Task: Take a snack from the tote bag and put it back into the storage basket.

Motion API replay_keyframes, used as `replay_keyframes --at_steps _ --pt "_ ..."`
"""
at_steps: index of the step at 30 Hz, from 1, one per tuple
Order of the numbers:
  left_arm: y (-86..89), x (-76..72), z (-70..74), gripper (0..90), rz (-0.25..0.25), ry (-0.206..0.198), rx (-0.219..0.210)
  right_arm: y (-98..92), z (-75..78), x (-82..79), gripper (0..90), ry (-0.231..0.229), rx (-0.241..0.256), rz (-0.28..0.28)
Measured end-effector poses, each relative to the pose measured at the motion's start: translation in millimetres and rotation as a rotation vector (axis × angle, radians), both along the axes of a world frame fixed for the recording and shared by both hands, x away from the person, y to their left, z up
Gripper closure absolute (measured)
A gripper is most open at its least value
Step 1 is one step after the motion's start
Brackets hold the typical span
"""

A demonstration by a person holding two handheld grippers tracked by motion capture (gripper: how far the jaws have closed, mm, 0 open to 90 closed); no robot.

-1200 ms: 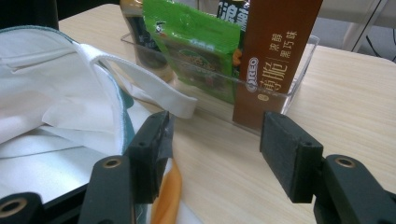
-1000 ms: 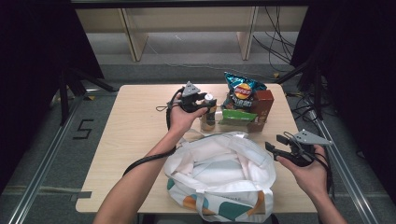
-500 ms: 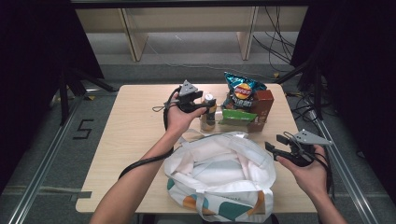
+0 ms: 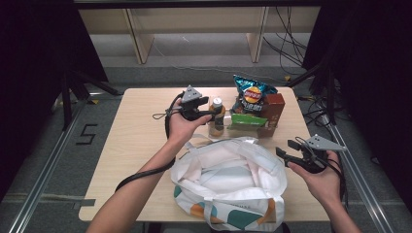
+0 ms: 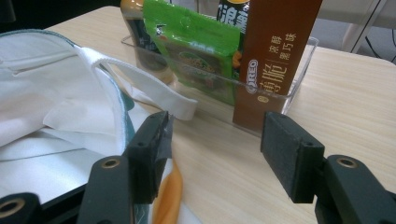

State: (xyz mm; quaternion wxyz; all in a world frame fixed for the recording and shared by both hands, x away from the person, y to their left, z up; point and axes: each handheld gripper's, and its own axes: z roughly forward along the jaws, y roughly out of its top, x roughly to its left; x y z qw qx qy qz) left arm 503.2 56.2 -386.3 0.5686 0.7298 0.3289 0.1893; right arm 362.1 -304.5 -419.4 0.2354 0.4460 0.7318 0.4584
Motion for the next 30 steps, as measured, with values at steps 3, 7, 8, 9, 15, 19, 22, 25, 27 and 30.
replay_keyframes --at_steps 3,7,8,9,15,19,22,25,27,30 --pt "3.2 -6.0 2.5 30.3 -0.010 -0.004 -0.006 0.5 -0.1 0.1 43.3 0.004 0.007 0.001" --pt "6.8 -13.0 4.4 29.9 -0.022 -0.010 -0.015 1.0 -0.4 0.5 43.2 0.000 0.009 0.002" --pt "7.8 -15.4 4.8 29.9 -0.023 -0.013 -0.015 1.0 -0.4 0.5 43.2 0.000 0.008 0.002" --pt "8.7 -17.4 5.1 29.9 -0.024 -0.009 -0.018 1.0 -0.4 0.6 43.2 -0.001 0.007 0.002" --pt "14.0 -28.6 7.8 30.0 -0.036 -0.004 -0.032 0.3 -0.2 1.0 43.1 -0.017 -0.007 0.007" --pt "17.1 -35.2 9.7 30.0 -0.043 -0.004 -0.035 -0.6 1.4 0.7 43.2 -0.018 -0.023 0.007" --pt "22.2 -42.6 10.4 30.0 -0.042 0.001 -0.025 0.0 1.9 0.5 43.1 -0.008 -0.017 -0.002" --pt "27.1 -46.8 9.4 30.0 -0.042 -0.001 -0.019 0.4 2.3 0.3 43.1 -0.011 -0.010 0.004" --pt "29.8 -50.4 8.6 30.1 -0.042 -0.001 -0.021 -0.4 2.4 0.4 43.1 -0.023 -0.020 0.004" --pt "32.6 -56.1 7.7 30.1 -0.043 0.001 -0.020 -1.0 3.1 1.4 43.1 -0.026 -0.007 0.010"
